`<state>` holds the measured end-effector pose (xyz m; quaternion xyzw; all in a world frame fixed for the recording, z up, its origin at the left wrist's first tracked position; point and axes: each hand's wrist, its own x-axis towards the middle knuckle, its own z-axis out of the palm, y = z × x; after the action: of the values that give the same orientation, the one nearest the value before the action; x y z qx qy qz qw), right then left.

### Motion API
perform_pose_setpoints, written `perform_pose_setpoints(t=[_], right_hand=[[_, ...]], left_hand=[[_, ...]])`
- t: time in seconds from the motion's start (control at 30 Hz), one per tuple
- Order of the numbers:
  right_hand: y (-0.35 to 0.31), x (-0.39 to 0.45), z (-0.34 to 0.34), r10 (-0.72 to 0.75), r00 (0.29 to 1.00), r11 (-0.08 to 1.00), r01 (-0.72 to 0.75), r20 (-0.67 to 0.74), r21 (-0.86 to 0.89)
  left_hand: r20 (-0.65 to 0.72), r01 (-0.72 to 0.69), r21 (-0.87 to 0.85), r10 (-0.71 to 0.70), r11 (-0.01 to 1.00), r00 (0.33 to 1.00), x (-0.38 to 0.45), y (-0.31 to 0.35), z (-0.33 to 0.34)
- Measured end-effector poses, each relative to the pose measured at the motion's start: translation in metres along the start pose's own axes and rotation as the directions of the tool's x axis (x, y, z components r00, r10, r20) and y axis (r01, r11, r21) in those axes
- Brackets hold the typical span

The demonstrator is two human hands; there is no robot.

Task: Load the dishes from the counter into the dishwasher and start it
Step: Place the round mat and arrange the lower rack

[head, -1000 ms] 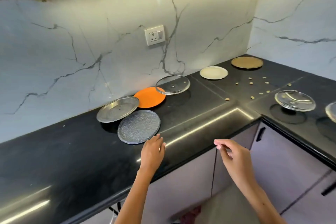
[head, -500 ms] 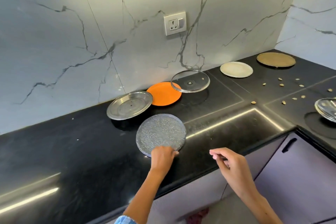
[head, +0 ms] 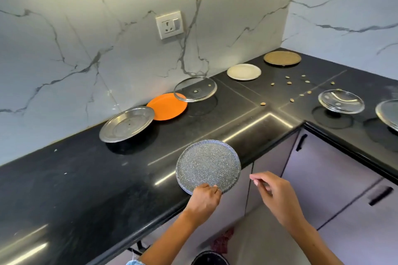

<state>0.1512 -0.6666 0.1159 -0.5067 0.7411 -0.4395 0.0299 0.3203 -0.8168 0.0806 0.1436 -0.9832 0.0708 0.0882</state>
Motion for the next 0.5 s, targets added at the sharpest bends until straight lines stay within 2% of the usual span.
perform_pose_setpoints(t=[0.13, 0.27, 0.37, 0.5], right_hand=[[0.012, -0.023, -0.027, -0.035, 0.997, 0.986, 0.024, -0.068, -0.163], [0.021, -0.051, -0.066, -0.046, 0.986, 0.954, -0.005, -0.162, -0.300], [0.030, -0.089, -0.103, -0.059, 0.966, 0.932, -0.037, -0.253, -0.360], [0.048, -0.167, -0.154, 0.042, 0.931, 0.885, -0.204, -0.363, -0.420]], left_hand=[[-0.269, -0.168, -0.023, 0.156, 0.986, 0.950, 0.014, 0.024, -0.021], [-0.505, -0.308, 0.031, 0.280, 0.951, 0.816, 0.040, 0.056, -0.062], [-0.558, -0.448, 0.003, 0.373, 0.894, 0.741, 0.062, 0.100, -0.078], [-0.507, -0.593, -0.164, 0.448, 0.788, 0.736, 0.076, 0.201, -0.074]])
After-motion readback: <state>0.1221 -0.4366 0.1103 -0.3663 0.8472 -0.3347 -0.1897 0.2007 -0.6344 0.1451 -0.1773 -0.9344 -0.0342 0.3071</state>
